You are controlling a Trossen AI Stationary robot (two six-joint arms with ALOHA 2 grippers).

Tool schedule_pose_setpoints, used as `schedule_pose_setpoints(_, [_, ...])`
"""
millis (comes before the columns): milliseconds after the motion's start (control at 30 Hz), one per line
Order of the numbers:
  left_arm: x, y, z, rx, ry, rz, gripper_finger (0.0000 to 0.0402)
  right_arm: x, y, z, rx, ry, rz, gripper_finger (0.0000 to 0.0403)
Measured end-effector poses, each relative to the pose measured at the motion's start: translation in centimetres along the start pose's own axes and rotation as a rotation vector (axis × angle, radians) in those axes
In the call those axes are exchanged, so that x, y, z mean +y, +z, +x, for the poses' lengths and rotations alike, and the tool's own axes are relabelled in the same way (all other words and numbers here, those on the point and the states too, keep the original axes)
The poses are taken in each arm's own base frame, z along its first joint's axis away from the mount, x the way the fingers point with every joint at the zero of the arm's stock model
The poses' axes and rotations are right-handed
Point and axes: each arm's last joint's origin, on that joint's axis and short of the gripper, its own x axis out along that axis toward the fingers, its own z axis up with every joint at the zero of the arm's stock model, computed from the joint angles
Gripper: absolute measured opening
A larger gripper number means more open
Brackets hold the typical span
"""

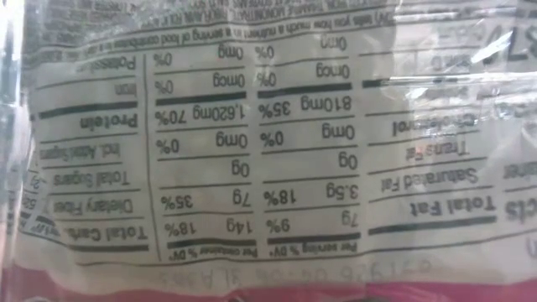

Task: Pick & Place Food Item
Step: Put the blue spoon into the transparent bin

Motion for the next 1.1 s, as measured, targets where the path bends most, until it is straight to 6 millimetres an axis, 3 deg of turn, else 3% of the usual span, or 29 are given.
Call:
schedule_pose_setpoints(267, [1.4, -1.1, -7.0, -0.091, -0.277, 0.029, 0.0008, 0.0, 0.0, 0.0, 0.0, 0.0, 0.0, 0.0381])
schedule_pose_setpoints(500, [2.4, -4.1, -10.7, -0.052, -0.462, 0.166, 0.0007, 0.0, 0.0, 0.0, 0.0, 0.0, 0.0, 0.0381])
schedule_pose_setpoints(733, [3.2, -8.0, -11.3, 0.072, -0.428, 0.159, 0.0007, 0.0, 0.0, 0.0, 0.0, 0.0, 0.0, 0.0381])
schedule_pose_setpoints(1100, [5.5, -15.7, -11.1, 0.375, -0.145, -0.025, 0.0007, 0.0, 0.0, 0.0, 0.0, 0.0, 0.0, 0.0381])
